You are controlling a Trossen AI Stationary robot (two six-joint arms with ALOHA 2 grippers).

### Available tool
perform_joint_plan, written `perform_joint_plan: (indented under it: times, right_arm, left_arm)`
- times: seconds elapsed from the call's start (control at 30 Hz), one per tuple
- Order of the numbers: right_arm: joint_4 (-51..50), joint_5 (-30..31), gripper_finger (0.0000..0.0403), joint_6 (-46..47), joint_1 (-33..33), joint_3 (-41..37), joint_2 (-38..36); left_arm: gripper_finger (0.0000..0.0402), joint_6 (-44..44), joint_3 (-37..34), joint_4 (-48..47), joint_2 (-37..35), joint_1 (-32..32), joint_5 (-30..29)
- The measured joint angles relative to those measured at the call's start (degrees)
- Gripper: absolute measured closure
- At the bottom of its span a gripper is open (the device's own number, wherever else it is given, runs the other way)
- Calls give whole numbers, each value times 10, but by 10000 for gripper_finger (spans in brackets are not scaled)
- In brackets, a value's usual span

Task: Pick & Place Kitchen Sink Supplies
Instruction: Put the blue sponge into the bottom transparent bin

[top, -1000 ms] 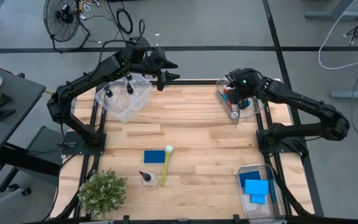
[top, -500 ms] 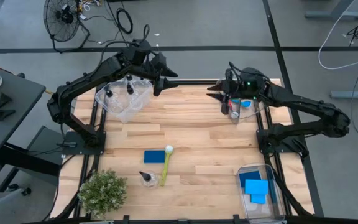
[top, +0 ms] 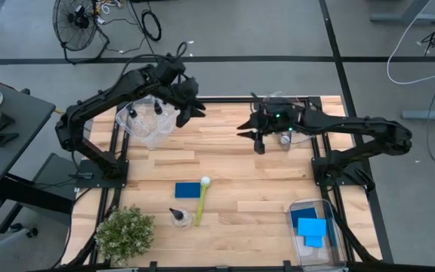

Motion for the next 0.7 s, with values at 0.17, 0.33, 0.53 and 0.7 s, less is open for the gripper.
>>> perform_joint_plan:
  times: [0.17, 0.33, 0.53, 0.7]
  right_arm:
    - [12, 0, 300, 10, 11, 0, 35]
    - [25, 0, 300, 26, 19, 0, 57]
    - [27, 0, 300, 59, 19, 0, 77]
    - [26, 0, 300, 68, 19, -1, 83]
  left_arm:
    - [292, 21, 0, -52, -6, 0, 0]
    - [316, 51, 0, -98, -6, -2, 0]
    - [345, 78, -53, -99, -10, 5, 3]
    - [376, 67, -125, -77, -37, 7, 4]
